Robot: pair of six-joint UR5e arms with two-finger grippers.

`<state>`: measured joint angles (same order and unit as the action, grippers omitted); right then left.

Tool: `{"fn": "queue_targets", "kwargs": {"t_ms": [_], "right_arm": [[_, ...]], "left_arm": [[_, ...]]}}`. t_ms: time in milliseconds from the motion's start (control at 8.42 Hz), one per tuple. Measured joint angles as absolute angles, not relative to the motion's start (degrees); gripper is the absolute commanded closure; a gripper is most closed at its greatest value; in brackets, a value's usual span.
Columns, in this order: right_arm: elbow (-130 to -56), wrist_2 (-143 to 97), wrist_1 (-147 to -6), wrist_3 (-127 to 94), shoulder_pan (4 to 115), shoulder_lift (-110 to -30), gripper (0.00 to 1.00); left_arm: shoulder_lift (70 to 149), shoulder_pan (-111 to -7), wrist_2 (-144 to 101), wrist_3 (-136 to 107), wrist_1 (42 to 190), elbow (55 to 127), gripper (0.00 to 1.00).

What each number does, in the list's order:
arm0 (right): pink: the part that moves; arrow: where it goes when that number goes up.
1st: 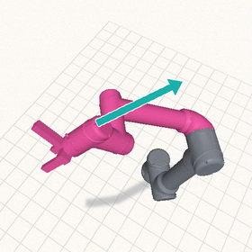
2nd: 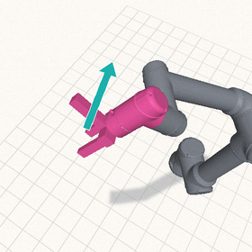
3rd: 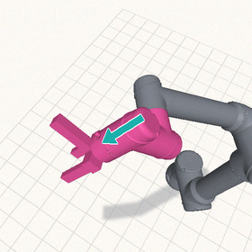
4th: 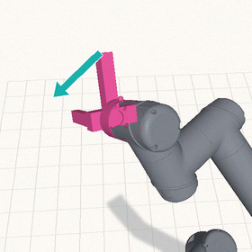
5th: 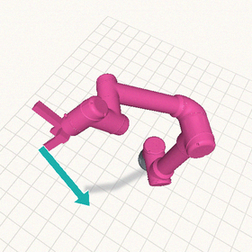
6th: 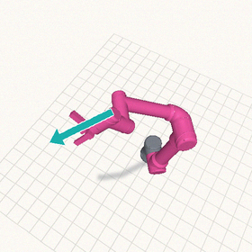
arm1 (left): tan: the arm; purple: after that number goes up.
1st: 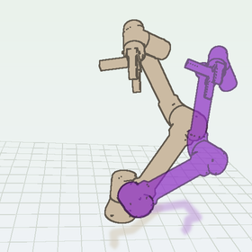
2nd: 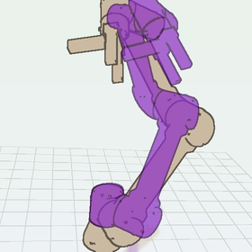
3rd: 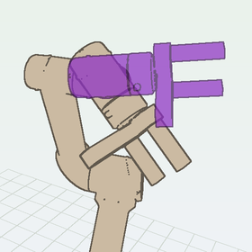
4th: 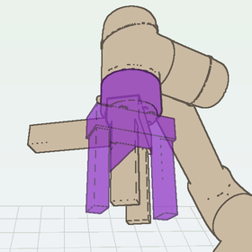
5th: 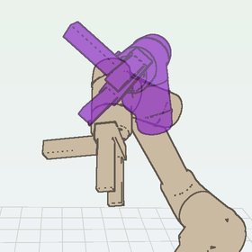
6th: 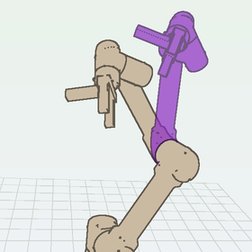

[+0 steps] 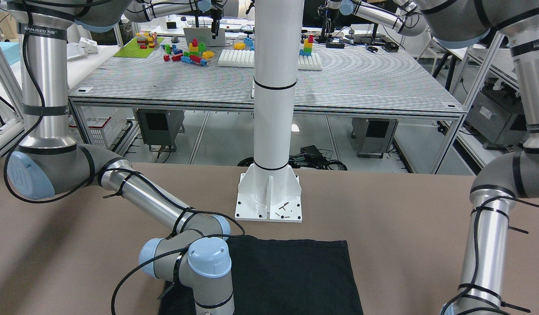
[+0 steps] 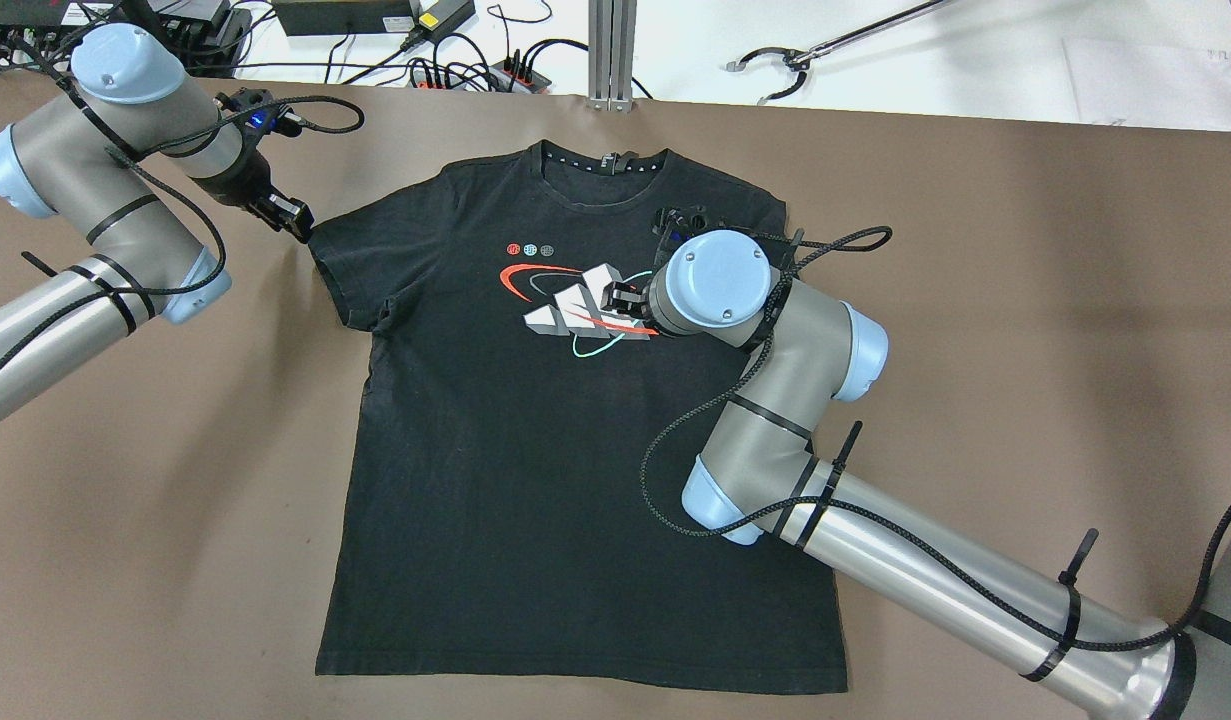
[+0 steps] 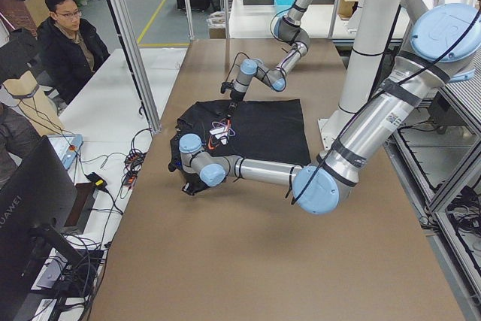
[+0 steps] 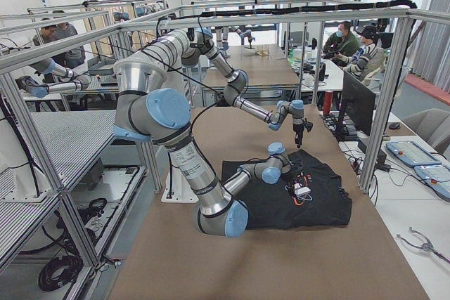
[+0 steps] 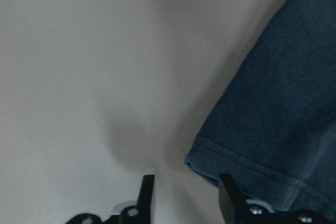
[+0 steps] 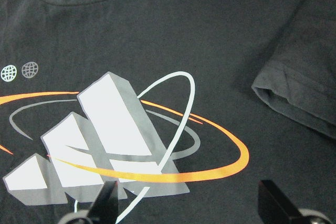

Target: Fold clothes

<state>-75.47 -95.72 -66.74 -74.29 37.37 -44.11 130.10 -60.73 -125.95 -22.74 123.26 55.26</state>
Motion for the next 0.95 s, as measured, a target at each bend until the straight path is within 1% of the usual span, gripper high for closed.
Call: {"fn": "queue_targets", "kwargs": {"t_ms": [357,475,594,713,951], "right_arm": [[-75.4,-95.6,-66.7,-74.3,37.4,-44.3,0.06],[-75.4,-95.6,-66.7,-74.3,37.4,-44.4,0.06],[-75.4,-95.6,-66.7,-74.3,37.4,-44.4,0.06],[-75.4,-95.5,-66.7,-74.3,37.4,-44.5,0.06],[-75.4,-95.5,-66.7,-74.3,37.4,-44.5,0.06]], "left_arm": [[132.2,-60.3,-125.9,-23.3,125.8,50.7,0.53],[133.1,-60.0,-125.9,-24.2,127.2,49.2,0.69],[133.7,-59.6,-125.9,-25.4,128.8,47.8,0.97],[134.0,-59.3,-125.9,-26.2,129.8,47.0,1.00],[134.0,-59.4,-126.3,-26.9,130.4,47.0,1.00]]}}
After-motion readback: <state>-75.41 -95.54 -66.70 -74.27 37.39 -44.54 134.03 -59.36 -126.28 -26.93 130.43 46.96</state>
